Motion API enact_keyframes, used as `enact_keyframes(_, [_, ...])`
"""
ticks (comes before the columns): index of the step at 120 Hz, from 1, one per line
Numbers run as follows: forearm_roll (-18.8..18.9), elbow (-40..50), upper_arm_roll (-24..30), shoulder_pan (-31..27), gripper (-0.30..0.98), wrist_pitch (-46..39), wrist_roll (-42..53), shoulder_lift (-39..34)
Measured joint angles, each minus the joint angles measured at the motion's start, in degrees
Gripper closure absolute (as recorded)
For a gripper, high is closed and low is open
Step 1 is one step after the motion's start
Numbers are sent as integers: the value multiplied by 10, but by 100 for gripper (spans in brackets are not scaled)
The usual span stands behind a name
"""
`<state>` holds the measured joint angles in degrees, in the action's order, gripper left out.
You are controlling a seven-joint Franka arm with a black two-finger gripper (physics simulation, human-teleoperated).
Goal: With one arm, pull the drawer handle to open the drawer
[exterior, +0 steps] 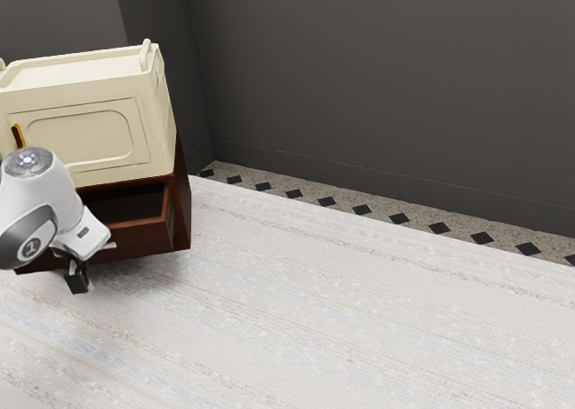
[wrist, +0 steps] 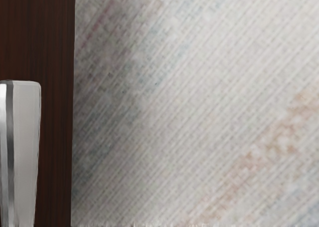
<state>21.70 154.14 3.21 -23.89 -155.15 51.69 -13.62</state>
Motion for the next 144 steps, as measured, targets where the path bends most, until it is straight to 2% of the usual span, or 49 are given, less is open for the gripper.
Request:
enact_keyframes(126, [-2,24,-1,11,0,-11,-40,-54])
enact_keyframes(144, [-2,5,3,34,0,-9,-65,-79])
